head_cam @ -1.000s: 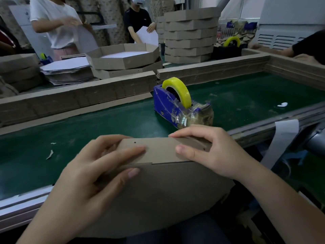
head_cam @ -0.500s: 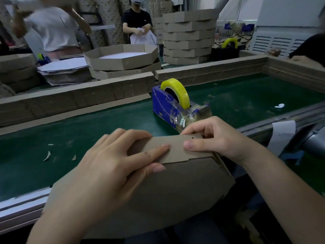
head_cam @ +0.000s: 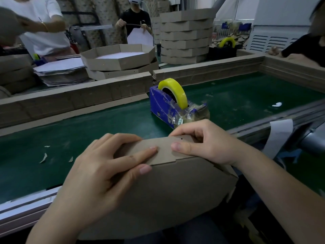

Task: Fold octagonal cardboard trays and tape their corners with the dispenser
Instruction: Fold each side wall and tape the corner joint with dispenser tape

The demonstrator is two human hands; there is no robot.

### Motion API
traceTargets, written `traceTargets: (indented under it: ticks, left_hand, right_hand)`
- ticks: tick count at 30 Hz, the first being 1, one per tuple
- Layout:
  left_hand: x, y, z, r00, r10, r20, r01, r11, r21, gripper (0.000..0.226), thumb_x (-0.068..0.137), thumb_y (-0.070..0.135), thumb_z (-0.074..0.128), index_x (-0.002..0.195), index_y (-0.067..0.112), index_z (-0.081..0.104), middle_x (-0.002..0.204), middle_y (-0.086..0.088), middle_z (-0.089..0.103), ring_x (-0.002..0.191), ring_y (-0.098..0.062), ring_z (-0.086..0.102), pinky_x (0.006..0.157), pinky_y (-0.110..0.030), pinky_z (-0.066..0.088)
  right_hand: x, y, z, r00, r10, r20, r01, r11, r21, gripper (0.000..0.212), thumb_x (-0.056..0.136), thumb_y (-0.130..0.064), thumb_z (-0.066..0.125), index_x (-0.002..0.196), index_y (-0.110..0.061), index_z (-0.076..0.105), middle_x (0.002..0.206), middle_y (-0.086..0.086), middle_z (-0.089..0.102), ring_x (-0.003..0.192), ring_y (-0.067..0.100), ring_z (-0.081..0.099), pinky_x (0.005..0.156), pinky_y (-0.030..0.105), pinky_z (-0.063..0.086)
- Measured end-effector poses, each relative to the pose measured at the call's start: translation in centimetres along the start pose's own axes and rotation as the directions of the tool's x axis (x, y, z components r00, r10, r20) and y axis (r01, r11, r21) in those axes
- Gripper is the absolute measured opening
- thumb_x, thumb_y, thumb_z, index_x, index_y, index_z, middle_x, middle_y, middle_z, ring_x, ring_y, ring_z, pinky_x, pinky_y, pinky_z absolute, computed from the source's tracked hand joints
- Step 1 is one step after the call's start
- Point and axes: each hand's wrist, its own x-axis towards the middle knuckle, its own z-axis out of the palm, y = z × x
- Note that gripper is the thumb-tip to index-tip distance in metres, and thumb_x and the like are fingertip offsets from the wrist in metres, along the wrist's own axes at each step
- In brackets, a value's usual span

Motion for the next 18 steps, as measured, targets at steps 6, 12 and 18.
traceTargets:
  ticks: [6,12,18]
  left_hand:
    - [0.6,-0.1,-0.4,0.996,0.022,0.081,-0.027,0.997,0.066,0.036,0.093,0.048,0.046,0.122,0.038,0.065,0.117,0.002,0.062,0.099,-0.023,0.061,0.078,-0.045,0.049]
    - [1.1,0.4,0.1,0.995,0.019,0.094,-0.025,0.997,0.071,0.035,0.093,0.047,0.046,0.121,0.038,0.065,0.119,0.002,0.064,0.100,-0.024,0.061,0.079,-0.045,0.049]
    - [1.2,0.3,0.7,0.997,0.007,0.071,-0.011,0.998,0.064,0.035,0.093,0.047,0.046,0.121,0.038,0.064,0.115,0.001,0.064,0.096,-0.026,0.061,0.075,-0.046,0.049]
  right_hand:
    - [-0.4,0.6,0.5,0.992,-0.065,-0.108,0.055,0.995,-0.086,0.013,0.083,-0.037,0.064,0.093,-0.030,0.070,0.088,-0.009,0.071,0.080,0.006,0.066,0.070,0.019,0.050]
    - [-0.8,0.9,0.9,0.982,-0.100,-0.162,0.085,0.991,-0.099,0.019,0.087,-0.031,0.059,0.096,-0.020,0.071,0.089,-0.004,0.071,0.083,0.008,0.065,0.073,0.019,0.048]
    - [1.0,1.6,-1.9,0.861,-0.170,-0.479,0.101,0.981,-0.166,0.019,0.095,-0.029,0.050,0.091,-0.025,0.069,0.087,-0.013,0.061,0.081,-0.003,0.056,0.076,0.019,0.044]
